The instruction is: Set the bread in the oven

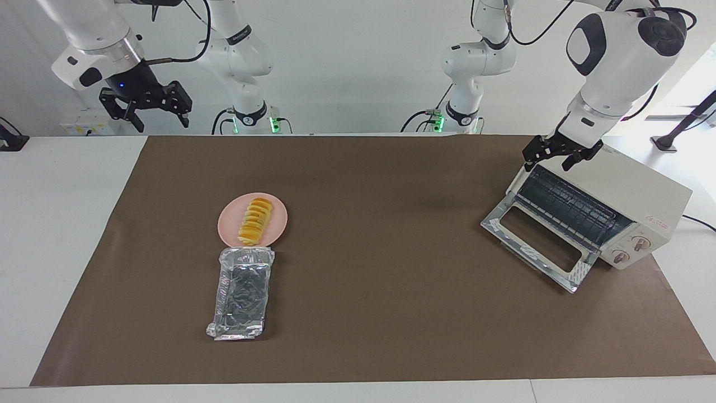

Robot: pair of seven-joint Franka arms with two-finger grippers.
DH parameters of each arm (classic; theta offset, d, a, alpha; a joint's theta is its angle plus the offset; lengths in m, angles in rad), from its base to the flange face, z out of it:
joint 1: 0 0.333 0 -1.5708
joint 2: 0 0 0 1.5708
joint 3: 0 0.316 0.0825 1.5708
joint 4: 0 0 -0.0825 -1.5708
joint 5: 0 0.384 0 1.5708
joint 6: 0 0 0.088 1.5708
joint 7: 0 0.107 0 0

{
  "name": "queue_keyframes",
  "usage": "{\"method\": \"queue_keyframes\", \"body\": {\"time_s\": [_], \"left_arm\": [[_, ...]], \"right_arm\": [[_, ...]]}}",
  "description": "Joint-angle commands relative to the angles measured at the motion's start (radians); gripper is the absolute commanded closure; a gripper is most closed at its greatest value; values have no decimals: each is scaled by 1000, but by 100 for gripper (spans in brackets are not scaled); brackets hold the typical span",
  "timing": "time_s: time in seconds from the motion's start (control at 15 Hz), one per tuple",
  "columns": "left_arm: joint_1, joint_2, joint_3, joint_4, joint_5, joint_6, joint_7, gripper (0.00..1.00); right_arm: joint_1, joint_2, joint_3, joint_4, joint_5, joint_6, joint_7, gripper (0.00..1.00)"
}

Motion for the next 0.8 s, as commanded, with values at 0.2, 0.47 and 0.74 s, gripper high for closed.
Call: {"method": "queue_keyframes", "body": {"time_s": [0.2, 0.47, 0.74], "left_arm": [[2, -8, 4, 5, -13, -10, 5, 0], [2, -8, 4, 5, -13, -10, 5, 0], [2, -8, 4, 5, -13, -10, 5, 0]], "right_arm": [[-19, -25, 12, -27, 4, 13, -24, 0], [-14, -60, 12, -108, 1, 110, -18, 0], [7, -55, 18, -222, 3, 241, -11, 0]]}}
